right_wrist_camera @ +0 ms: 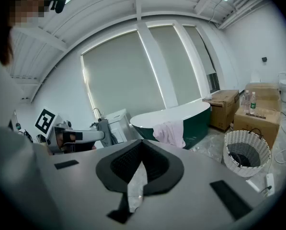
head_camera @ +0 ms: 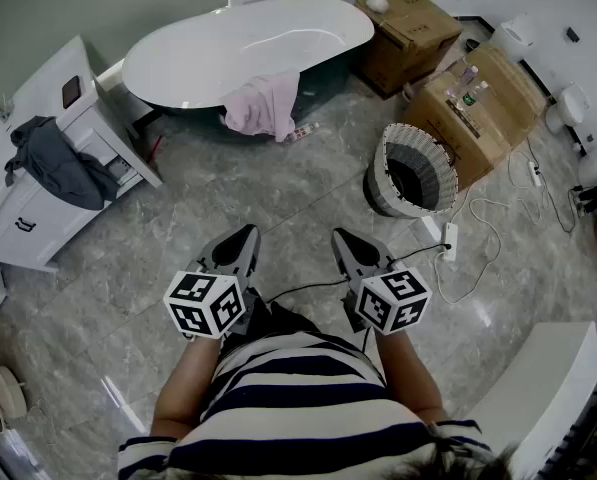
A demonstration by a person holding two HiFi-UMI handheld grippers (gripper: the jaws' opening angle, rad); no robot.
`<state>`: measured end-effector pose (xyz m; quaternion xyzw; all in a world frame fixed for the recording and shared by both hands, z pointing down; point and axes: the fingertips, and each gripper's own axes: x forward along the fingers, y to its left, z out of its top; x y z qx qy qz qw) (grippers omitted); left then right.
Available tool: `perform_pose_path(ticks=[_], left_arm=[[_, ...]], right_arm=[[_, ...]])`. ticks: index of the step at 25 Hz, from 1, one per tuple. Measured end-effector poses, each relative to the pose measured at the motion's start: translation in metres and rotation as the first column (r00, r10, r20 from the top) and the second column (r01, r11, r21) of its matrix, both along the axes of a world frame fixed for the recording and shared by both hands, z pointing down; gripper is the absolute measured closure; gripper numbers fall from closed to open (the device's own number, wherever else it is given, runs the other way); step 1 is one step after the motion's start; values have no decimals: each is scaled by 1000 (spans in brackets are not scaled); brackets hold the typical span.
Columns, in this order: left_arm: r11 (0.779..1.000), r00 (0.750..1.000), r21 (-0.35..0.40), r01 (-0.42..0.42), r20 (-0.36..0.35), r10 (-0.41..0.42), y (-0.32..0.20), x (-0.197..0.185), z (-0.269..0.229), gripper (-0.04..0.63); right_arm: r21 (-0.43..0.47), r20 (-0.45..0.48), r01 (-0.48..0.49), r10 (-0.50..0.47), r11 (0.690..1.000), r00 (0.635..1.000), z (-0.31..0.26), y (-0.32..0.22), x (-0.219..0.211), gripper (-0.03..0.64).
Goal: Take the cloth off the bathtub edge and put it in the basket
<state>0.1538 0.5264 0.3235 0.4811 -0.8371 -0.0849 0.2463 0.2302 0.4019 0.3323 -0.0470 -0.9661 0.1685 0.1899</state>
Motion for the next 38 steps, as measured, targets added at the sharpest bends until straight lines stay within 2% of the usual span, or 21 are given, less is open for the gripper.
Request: perform_pose_path(ticks=[7,14,22,29,38], left_arm=[[1000,1000,0,7,-4,-7,-19,11,8,569],[999,998,20,26,-57,-25,-23,16,19,569],[1000,999,10,1,-32,-1,-40,7,20,569],[999,998,-11,40,-45,-41,-42,-34,32,569],[999,999,-29,32,-25,-33,-55,-119,44,569]], right_arm=[[-27,11,4,-3,1000,1000,8,-21,6,591],[-36,-16,29,-30,999,999,18,-26,8,591],[-40,-34,54,-56,998,998,26,-33,-2,591],[-45,-47,74,-76,996,996,32,-41,-41,591],[-62,-41,127,-130,990,991,31,-46,-135,591]])
